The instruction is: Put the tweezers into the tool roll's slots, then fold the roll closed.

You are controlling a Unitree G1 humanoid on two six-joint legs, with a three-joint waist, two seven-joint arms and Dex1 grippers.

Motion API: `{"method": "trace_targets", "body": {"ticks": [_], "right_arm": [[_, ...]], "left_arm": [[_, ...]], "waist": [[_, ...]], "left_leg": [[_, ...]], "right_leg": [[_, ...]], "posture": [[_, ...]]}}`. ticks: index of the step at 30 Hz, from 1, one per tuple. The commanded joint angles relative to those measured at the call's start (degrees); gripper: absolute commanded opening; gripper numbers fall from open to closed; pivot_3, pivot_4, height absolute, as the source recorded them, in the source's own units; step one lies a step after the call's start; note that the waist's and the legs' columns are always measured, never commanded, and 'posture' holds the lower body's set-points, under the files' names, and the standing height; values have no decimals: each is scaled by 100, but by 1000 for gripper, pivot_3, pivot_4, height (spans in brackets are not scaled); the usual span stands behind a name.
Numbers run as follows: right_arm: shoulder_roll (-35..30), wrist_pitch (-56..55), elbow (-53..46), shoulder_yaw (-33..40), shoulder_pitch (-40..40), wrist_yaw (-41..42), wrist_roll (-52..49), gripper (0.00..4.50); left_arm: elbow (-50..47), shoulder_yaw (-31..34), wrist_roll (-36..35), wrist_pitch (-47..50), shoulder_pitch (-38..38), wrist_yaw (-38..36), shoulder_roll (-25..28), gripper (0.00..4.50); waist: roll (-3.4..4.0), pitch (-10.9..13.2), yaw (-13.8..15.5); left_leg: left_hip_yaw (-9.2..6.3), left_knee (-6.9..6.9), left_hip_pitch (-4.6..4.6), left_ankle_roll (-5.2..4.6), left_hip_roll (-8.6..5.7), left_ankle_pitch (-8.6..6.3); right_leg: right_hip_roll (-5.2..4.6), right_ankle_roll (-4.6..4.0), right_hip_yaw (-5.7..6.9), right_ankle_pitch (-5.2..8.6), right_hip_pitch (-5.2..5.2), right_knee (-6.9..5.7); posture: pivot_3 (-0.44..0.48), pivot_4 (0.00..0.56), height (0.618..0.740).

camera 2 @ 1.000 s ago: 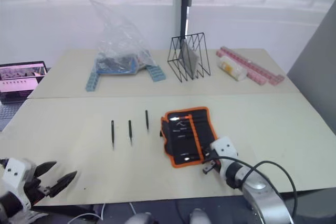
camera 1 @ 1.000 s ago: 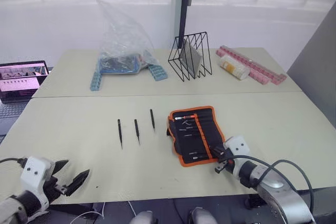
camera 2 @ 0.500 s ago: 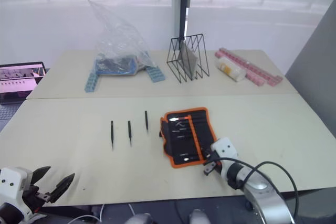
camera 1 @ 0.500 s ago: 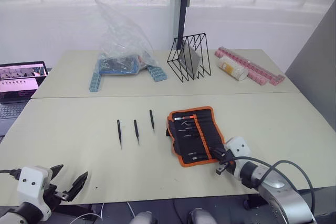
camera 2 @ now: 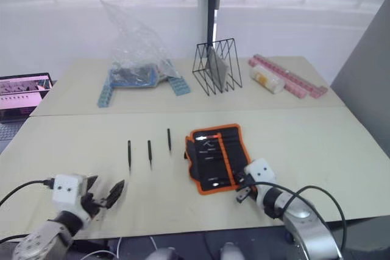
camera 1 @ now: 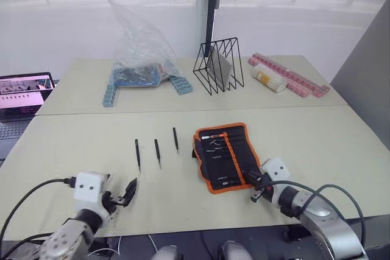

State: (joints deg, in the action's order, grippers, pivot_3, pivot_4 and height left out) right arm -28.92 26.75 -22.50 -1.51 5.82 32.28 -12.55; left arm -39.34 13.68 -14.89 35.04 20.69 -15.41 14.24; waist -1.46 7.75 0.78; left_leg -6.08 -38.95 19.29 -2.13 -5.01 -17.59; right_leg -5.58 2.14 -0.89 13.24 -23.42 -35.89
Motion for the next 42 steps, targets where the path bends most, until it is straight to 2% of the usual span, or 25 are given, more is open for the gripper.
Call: {"method": "trace_targets", "body": {"ticks": [1, 11, 12, 13, 18, 25, 35, 39, 42], "right_arm": [[-60, 169, 150, -40, 39, -4, 48, 0], [-63, 184, 171, -52, -56, -5, 49, 0], [-57, 186, 172, -54, -66, -11, 48, 0], [-55, 191, 171, -54, -74, -15, 47, 0], [-44, 213, 133, -61, -76, -39, 46, 0], [-35, 275, 50, -51, -53, -83, 37, 0], [-4, 334, -29, -74, -28, -173, 23, 0], [18, 364, -67, -101, -29, -204, 21, 0], [31, 392, -85, -136, -40, -218, 28, 0]], "left_arm": [[132, -304, 445, 259, -434, 726, -220, 4472], [902, -670, 765, 861, -1285, 1302, -535, 4472], [963, -690, 756, 848, -1345, 1307, -566, 4054], [1015, -721, 749, 818, -1394, 1291, -577, 3919], [1307, -912, 792, 685, -1562, 1206, -603, 2349], [1592, -834, 766, 521, -1743, 1167, -609, 33], [1522, -440, 681, 225, -1807, 881, -247, 33], [1322, -235, 586, 44, -2019, 437, 317, 33], [1357, -113, 367, -56, -2443, -76, 847, 33]], "waist": [[-1, 0, 3], [10, -1, 4], [12, 0, 6], [12, -1, 11], [15, -2, 34], [20, -4, 107], [24, 1, 133], [17, 11, 124], [13, 12, 124]], "left_leg": [[0, 0, -1, 0, -1, 0], [-1, 3, -1, 4, -2, 0], [-1, 3, -1, 4, -2, 0], [-1, 3, -1, 6, -2, 1], [-2, 2, -2, 10, -3, 4], [-4, 2, -6, 11, -5, 4], [-9, 3, -3, 20, -4, 8], [-10, 7, 8, 22, -2, 10], [-10, 7, 39, 33, -2, 17]], "right_leg": [[0, 0, 0, 0, 2, 0], [0, 2, -1, 1, -2, -1], [0, 2, -1, 1, -2, -1], [-1, 2, 0, 1, -2, -1], [-2, 3, 1, 1, 2, -1], [-7, 10, 3, 4, 9, 0], [-6, 41, 4, 22, 6, -1], [-2, 35, 3, 19, -17, -4], [1, 3, 2, 0, -57, -10]], "posture": [[0, 150, 724], [0, 150, 724], [0, 150, 724], [0, 150, 724], [0, 150, 724], [0, 150, 724], [0, 150, 724], [0, 150, 724], [0, 150, 724]]}}
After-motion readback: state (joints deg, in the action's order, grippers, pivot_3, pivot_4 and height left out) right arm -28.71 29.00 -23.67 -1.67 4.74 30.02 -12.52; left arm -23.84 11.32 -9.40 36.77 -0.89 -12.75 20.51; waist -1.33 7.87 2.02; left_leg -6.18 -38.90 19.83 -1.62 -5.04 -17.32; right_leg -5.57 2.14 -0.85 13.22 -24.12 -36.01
